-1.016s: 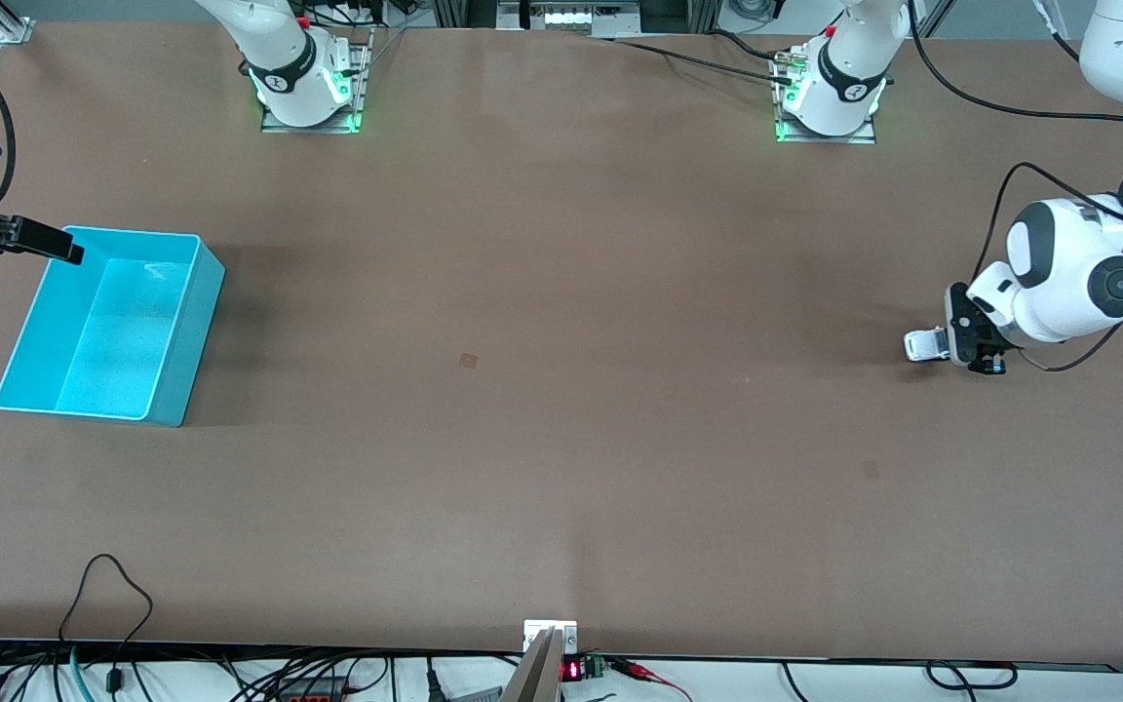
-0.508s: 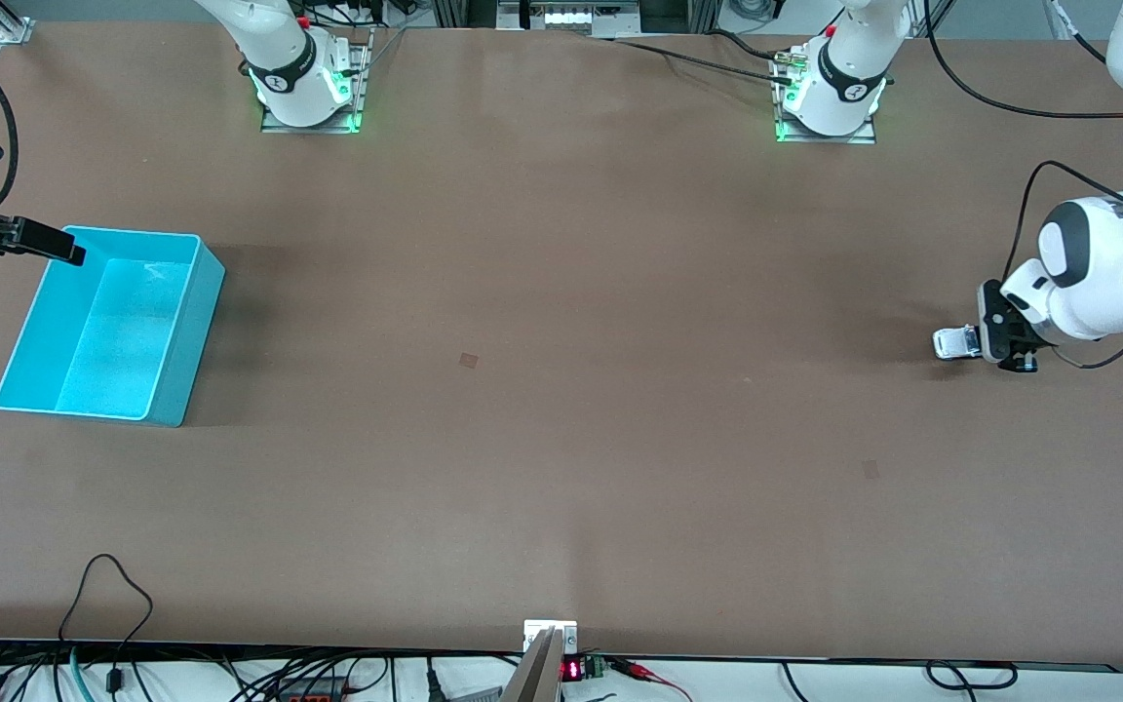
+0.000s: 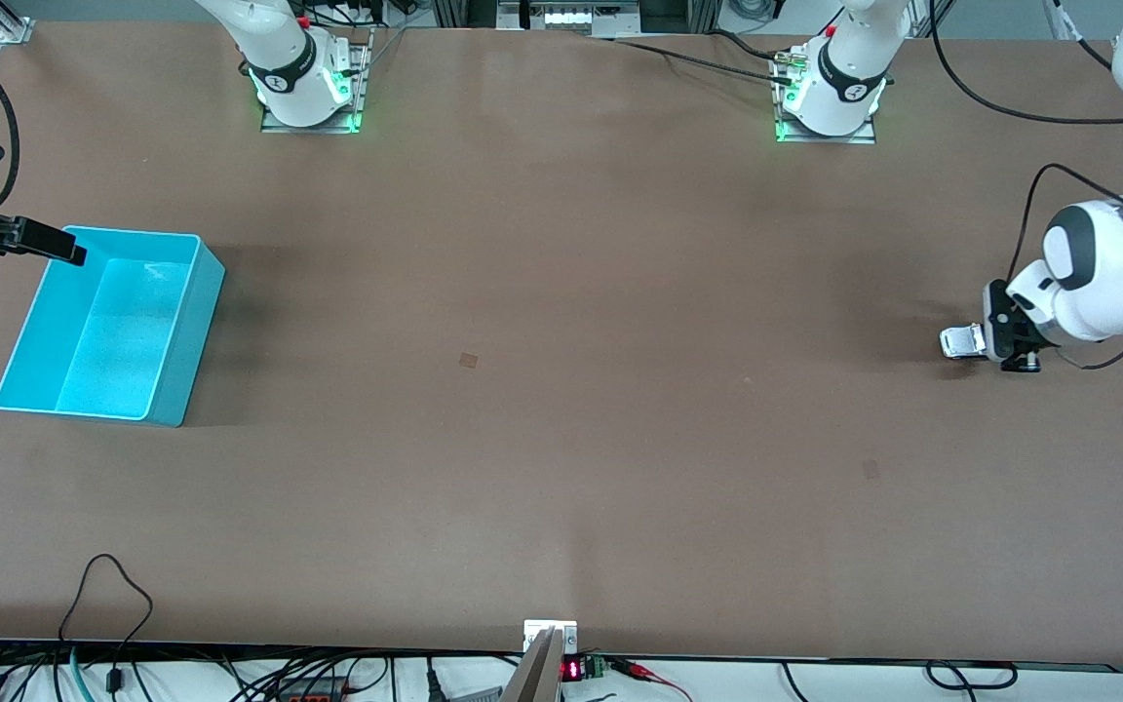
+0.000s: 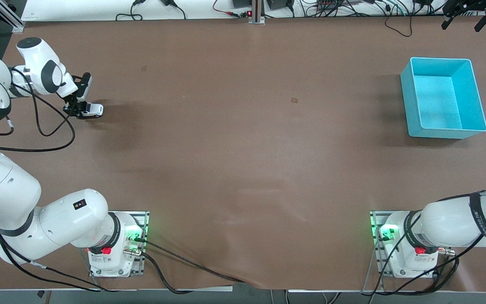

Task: Wind and store white jeep toy
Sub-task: 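Open the left gripper to release the wound jeep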

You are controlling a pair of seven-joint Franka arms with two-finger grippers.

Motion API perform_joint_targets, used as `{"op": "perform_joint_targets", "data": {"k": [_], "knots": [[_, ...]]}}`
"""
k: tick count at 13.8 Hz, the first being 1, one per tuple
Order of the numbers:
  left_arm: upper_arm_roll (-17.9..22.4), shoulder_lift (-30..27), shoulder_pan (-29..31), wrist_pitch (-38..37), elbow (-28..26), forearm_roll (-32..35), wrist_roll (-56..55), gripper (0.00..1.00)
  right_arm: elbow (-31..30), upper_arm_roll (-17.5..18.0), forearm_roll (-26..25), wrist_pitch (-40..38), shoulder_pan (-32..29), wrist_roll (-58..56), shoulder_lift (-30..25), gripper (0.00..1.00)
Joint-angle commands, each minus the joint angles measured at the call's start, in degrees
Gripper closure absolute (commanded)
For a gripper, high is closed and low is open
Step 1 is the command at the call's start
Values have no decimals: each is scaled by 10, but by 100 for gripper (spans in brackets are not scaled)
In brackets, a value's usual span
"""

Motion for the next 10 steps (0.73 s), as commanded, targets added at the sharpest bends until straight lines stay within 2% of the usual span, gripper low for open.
{"op": "perform_joint_targets", "data": {"k": [1, 5, 8, 10], "knots": [[-59, -55, 25, -82, 11, 11, 6, 0, 6, 2, -7, -1, 2, 6, -1, 0], [-115, -116, 22, -205, 42, -1, 6, 0, 6, 2, -6, -1, 1, 5, 0, 0], [-129, -145, 11, -228, 41, -26, 6, 0, 6, 2, -6, -1, 1, 5, 0, 0], [-138, -155, 4, -227, 42, -65, 1, 0, 6, 2, -5, -1, 1, 6, 0, 0]]}}
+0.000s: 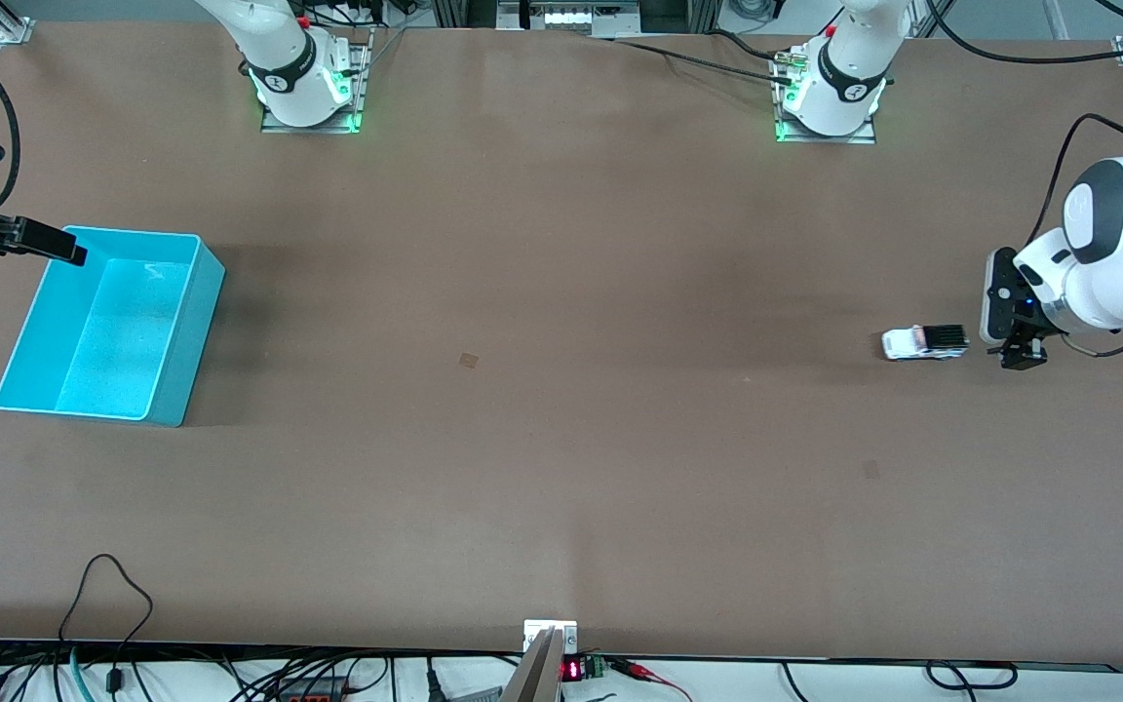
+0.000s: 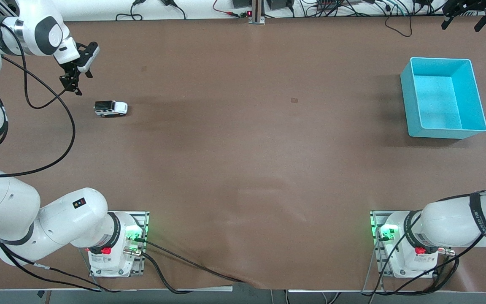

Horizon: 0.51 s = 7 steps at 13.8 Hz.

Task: Wind and store white jeep toy
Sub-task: 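Open the left gripper to release the wound jeep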

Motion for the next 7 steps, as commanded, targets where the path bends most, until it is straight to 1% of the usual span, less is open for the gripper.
{"op": "perform_joint_targets", "data": {"k": [1, 2, 4, 7], "knots": [[-5, -17, -19, -3, -4, -58, -1, 0, 6, 2, -6, -1, 1, 5, -1, 0], [-5, -19, -30, -2, 2, -75, -3, 0, 6, 2, -5, -1, 1, 5, -1, 0], [-5, -19, -64, -2, 17, -77, -22, 0, 6, 2, -5, -1, 1, 5, 0, 0], [-3, -16, -104, 13, 21, -82, -90, 0, 6, 2, -4, -1, 1, 5, -1, 0]]}}
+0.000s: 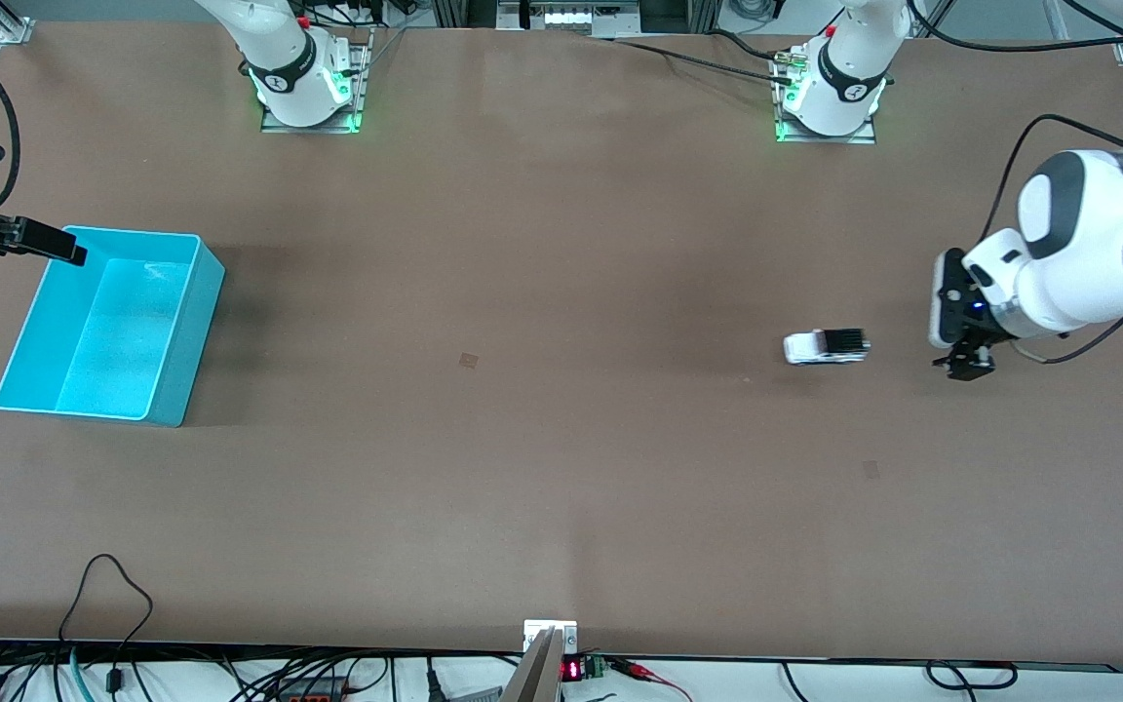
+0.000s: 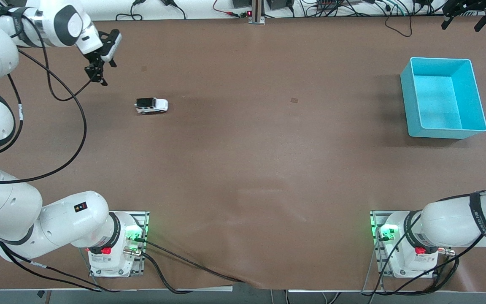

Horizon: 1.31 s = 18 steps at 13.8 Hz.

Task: Wind and store white jeep toy
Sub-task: 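Raise the left gripper away while the jeep rolls toward the box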

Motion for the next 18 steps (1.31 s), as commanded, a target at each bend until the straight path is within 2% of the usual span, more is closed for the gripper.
{"op": "perform_joint_targets", "data": {"k": [1, 8, 13, 15, 18], "knots": [[5, -5, -31, 11, 1, -15, -69, 0, 6, 2, -4, -1, 1, 5, 0, 0], [17, -9, -71, 10, 19, -43, -366, 0, 6, 1, -3, -2, -2, 5, 0, 0], [85, -11, -134, 11, 41, -88, -536, 0, 6, 1, 0, -1, -2, 5, 2, 0], [112, -12, -157, 12, 62, -84, -586, 0, 6, 1, 1, -1, -3, 4, 2, 0], [140, -19, -173, 12, 66, -86, -647, 0, 6, 1, 1, -1, -3, -1, 2, 0]]}}
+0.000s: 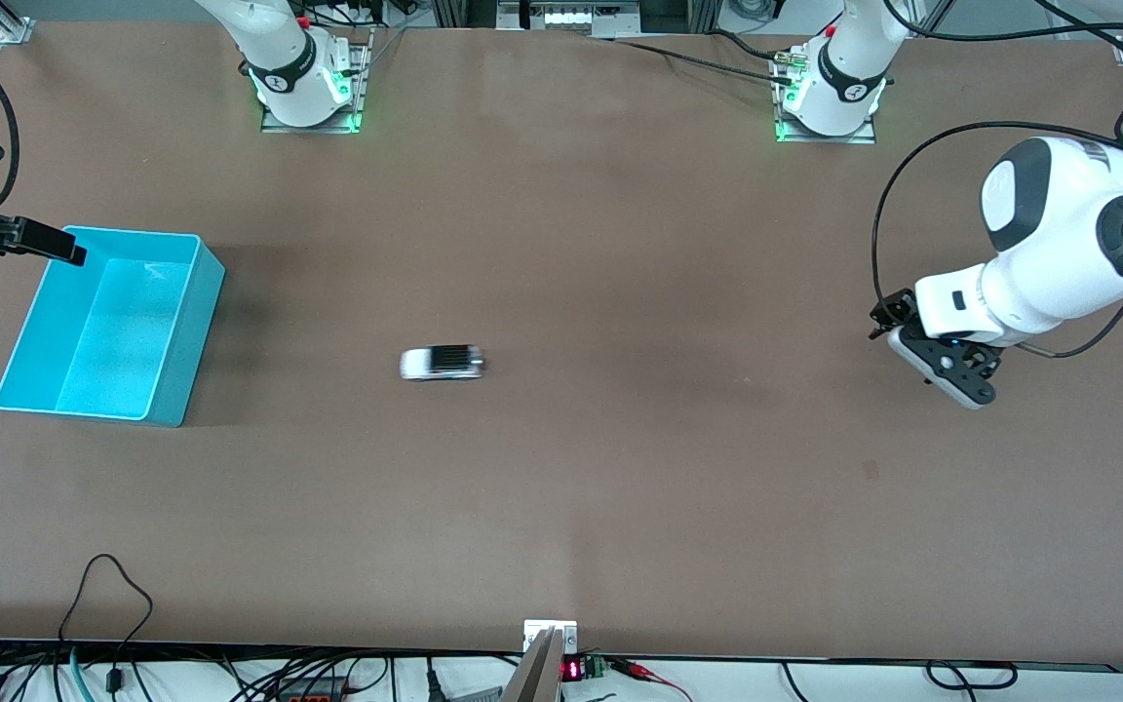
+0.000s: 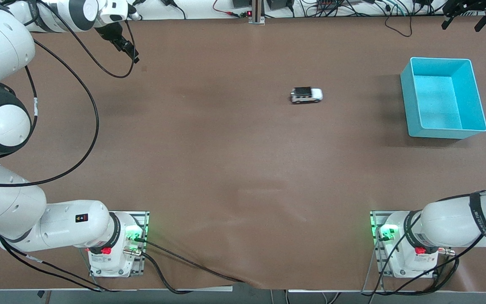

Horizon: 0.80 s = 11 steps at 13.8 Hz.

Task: Wind and store white jeep toy
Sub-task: 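Raise the left gripper away while the jeep rolls toward the box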

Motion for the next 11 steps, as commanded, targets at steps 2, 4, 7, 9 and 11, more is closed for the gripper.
{"op": "perform_joint_targets", "data": {"k": [2, 4, 7, 9, 11], "knots": [[35, -13, -16, -4, 4, -17, -82, 0, 6, 1, 2, 0, -2, -3, 4, 0], [37, -19, -16, -4, 4, -17, -109, 0, 8, 2, 4, 6, -2, -4, 11, 0], [49, -27, -16, -5, 4, -29, -125, 0, 8, 1, 5, 8, -1, -4, 14, 0], [64, -33, -20, -5, 4, -52, -149, 0, 8, 1, 5, 9, -2, -4, 14, 0], [94, -43, -43, -5, 4, -51, -165, 0, 8, 1, 5, 10, -2, -4, 14, 0]]}}
